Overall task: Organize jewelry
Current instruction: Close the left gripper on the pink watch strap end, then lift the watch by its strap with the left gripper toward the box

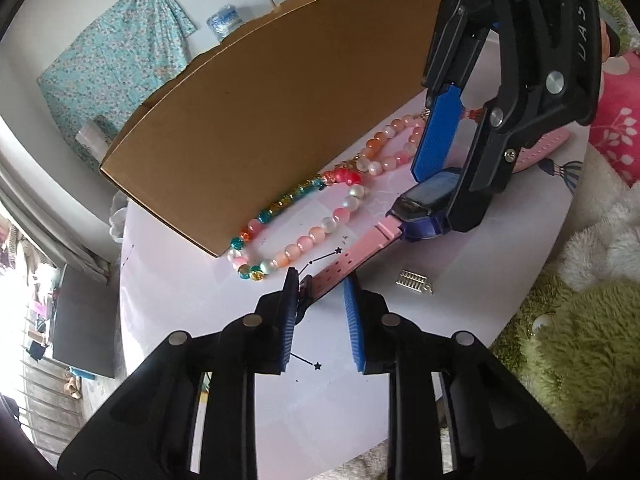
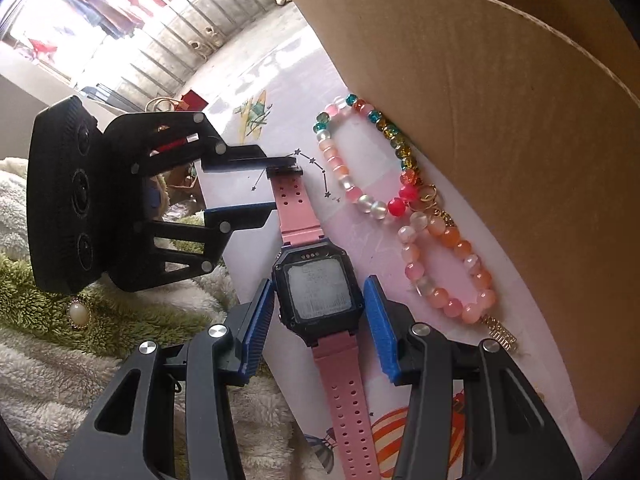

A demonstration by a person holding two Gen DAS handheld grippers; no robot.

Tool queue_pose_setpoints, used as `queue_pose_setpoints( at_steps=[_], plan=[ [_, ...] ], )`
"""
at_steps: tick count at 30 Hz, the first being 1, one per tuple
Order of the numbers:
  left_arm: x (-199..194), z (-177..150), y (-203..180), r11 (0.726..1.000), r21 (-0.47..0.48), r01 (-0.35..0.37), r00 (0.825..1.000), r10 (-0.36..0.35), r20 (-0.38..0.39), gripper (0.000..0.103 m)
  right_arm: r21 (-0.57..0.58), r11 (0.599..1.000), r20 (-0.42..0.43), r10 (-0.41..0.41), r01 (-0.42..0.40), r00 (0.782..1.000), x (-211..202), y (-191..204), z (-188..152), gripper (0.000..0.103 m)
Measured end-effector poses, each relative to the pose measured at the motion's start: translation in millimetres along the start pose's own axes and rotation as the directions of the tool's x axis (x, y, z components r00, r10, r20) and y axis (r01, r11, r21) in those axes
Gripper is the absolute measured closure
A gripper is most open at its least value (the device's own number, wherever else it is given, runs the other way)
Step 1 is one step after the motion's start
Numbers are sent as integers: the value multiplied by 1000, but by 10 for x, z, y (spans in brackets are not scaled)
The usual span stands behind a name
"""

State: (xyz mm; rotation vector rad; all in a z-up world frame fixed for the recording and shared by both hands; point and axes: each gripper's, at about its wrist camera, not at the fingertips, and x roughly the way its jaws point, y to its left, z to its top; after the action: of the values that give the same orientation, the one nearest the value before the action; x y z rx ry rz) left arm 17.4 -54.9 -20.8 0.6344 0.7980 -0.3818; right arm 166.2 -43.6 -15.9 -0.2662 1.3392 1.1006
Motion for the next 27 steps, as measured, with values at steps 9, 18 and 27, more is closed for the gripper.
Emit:
queue_pose_setpoints(
  at_steps=[9,18,27],
  plan=[
    [-1,55,263,984,-138,110,992,-117,-47,90,79,994,90,-78,70,993,-191,31,-211,53],
    [50,90,341,981,-153,117,988,-131,-83,90,71,947,145,-319,312,937,-268,389,-627,53],
    [194,128,534,952,-242,189,968,-222,-114,91,25,865,104,-501,501,859,-71,534,-851,54]
  ],
)
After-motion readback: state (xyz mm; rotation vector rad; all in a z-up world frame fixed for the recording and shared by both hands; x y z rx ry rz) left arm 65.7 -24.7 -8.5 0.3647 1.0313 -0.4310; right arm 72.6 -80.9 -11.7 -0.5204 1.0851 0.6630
